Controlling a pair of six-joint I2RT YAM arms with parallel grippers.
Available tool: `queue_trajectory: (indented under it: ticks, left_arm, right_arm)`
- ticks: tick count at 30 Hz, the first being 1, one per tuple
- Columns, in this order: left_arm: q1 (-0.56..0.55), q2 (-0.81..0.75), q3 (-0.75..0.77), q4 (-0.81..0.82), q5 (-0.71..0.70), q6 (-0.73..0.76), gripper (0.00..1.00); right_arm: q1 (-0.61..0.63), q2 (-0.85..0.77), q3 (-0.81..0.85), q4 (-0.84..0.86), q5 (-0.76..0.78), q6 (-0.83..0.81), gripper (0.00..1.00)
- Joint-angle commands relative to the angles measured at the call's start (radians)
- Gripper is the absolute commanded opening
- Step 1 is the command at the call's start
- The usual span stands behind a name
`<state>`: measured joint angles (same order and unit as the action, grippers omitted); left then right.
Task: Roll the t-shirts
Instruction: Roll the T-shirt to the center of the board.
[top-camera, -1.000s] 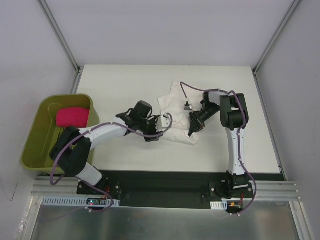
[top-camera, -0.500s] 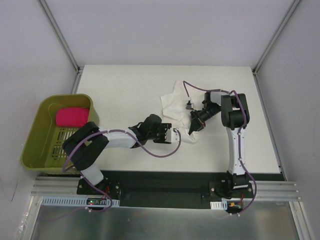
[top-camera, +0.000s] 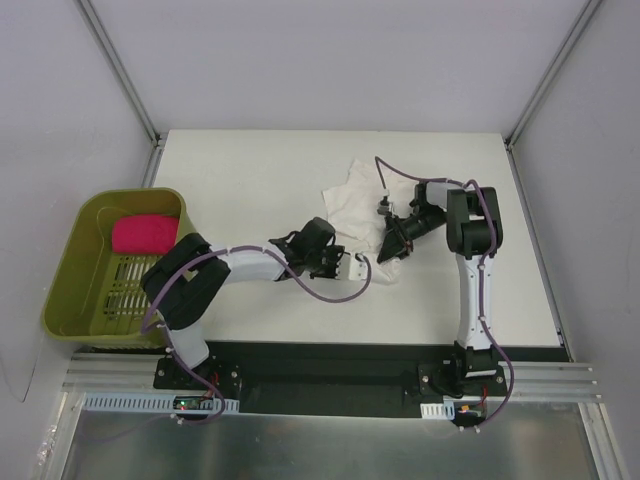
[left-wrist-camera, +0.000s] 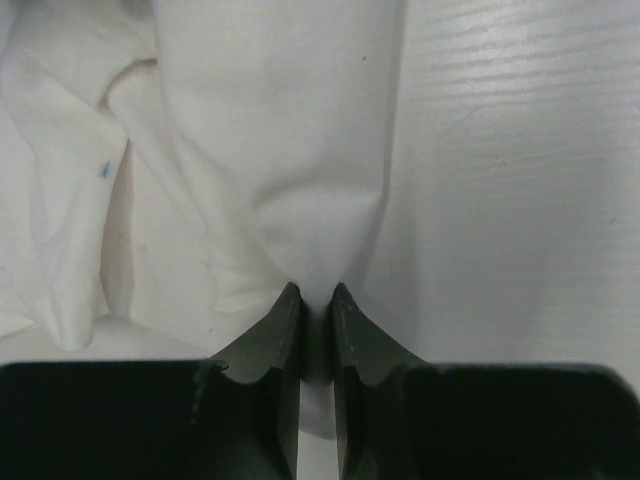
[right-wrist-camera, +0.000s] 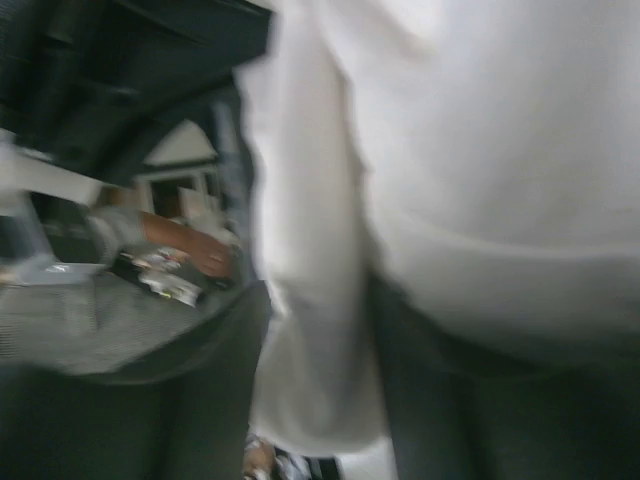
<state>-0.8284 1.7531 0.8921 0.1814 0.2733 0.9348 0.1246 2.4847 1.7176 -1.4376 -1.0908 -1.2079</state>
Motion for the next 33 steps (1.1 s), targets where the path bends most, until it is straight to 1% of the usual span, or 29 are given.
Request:
queue_trajectory:
  ticks: [1,2,3,4,5,6,7,8,9,10,11,12,13,14,15,16,17,18,19,20,21,22,23,25,26,28,31,33]
  left_arm:
    - [0.040,0.071,0.172,-0.337,0.229,-0.068,0.08]
    - [0.066,0.084,0.214,-0.473,0.277,-0.085,0.07]
    - [0.075,0.115,0.293,-0.534,0.317,-0.085,0.06]
    - [0.083,0.127,0.329,-0.583,0.378,-0.090,0.05]
    - [0.093,0.140,0.359,-0.638,0.410,-0.088,0.05]
    - [0.098,0.166,0.414,-0.716,0.435,-0.087,0.04]
    - [0.104,0.178,0.439,-0.758,0.479,-0.087,0.03]
    - [0.106,0.190,0.465,-0.792,0.500,-0.087,0.03]
    - [0.112,0.224,0.520,-0.863,0.521,-0.085,0.03]
    - [0.115,0.239,0.548,-0.893,0.539,-0.094,0.02]
    - [0.120,0.258,0.574,-0.916,0.584,-0.105,0.02]
    - [0.127,0.291,0.629,-0.948,0.604,-0.109,0.02]
    - [0.130,0.310,0.655,-0.989,0.618,-0.117,0.02]
    - [0.135,0.325,0.680,-1.008,0.635,-0.137,0.02]
    - [0.138,0.357,0.723,-1.020,0.670,-0.148,0.02]
    - [0.146,0.371,0.741,-1.042,0.690,-0.159,0.02]
    - [0.149,0.385,0.760,-1.047,0.705,-0.181,0.02]
    - [0.152,0.410,0.789,-1.053,0.733,-0.191,0.03]
    - [0.156,0.422,0.804,-1.072,0.745,-0.197,0.03]
    - [0.160,0.436,0.821,-1.083,0.754,-0.203,0.03]
    - [0.161,0.457,0.843,-1.094,0.773,-0.208,0.03]
    - [0.167,0.465,0.849,-1.100,0.780,-0.212,0.03]
    - [0.170,0.473,0.860,-1.111,0.790,-0.217,0.03]
    - [0.175,0.490,0.861,-1.119,0.803,-0.221,0.03]
    - [0.179,0.493,0.864,-1.129,0.807,-0.222,0.03]
    - [0.183,0.503,0.864,-1.139,0.813,-0.215,0.01]
    - [0.189,0.513,0.866,-1.157,0.813,-0.188,0.00]
    - [0.195,0.528,0.874,-1.168,0.814,-0.186,0.00]
  right_arm:
    - [-0.049,-0.041,-0.009,-0.221,-0.059,-0.062,0.85]
    - [-0.065,-0.067,0.000,-0.219,-0.073,-0.061,0.96]
    - [-0.107,-0.134,0.014,-0.219,-0.095,-0.062,0.96]
    - [-0.121,-0.167,0.031,-0.218,-0.099,-0.062,0.96]
    - [-0.176,-0.197,0.081,-0.213,-0.090,-0.062,0.96]
    - [-0.195,-0.274,0.097,-0.204,-0.034,-0.074,0.96]
    - [-0.215,-0.317,0.099,-0.179,-0.005,-0.070,0.96]
    - [-0.258,-0.375,0.067,-0.074,0.018,-0.018,0.96]
    - [-0.281,-0.500,0.027,0.027,0.076,0.048,0.96]
    - [-0.307,-0.597,-0.024,0.163,0.125,0.133,0.96]
    - [-0.347,-0.700,-0.089,0.512,0.203,0.245,0.96]
    - [-0.350,-0.818,-0.318,0.721,0.461,0.390,0.96]
    - [-0.349,-1.097,-0.451,0.935,0.564,0.416,0.96]
    - [-0.347,-1.200,-0.607,1.313,0.587,0.404,0.96]
    - [-0.336,-1.290,-0.795,1.430,0.563,0.375,0.96]
    - [-0.323,-1.366,-0.831,1.479,0.549,0.367,0.96]
    - [-0.281,-1.374,-0.820,1.326,0.520,0.352,0.96]
    - [-0.264,-1.364,-0.729,1.178,0.385,0.247,0.96]
    - [-0.252,-1.316,-0.681,1.011,0.280,0.155,0.96]
    - [-0.208,-1.293,-0.652,0.741,0.211,0.068,0.96]
    - [-0.175,-1.282,-0.639,0.667,0.192,0.018,0.96]
    - [-0.140,-1.281,-0.667,0.631,0.212,-0.016,0.96]
    - [-0.090,-1.302,-0.699,0.643,0.232,-0.013,0.96]
    - [-0.027,-1.317,-0.754,0.661,0.323,-0.022,0.96]
    - [0.033,-1.314,-0.762,0.651,0.350,-0.041,0.96]
    - [0.072,-1.322,-0.786,0.655,0.378,-0.088,0.96]
    - [0.107,-1.366,-0.878,0.765,0.385,-0.142,0.96]
    - [0.136,-1.353,-0.900,0.789,0.387,-0.197,0.96]
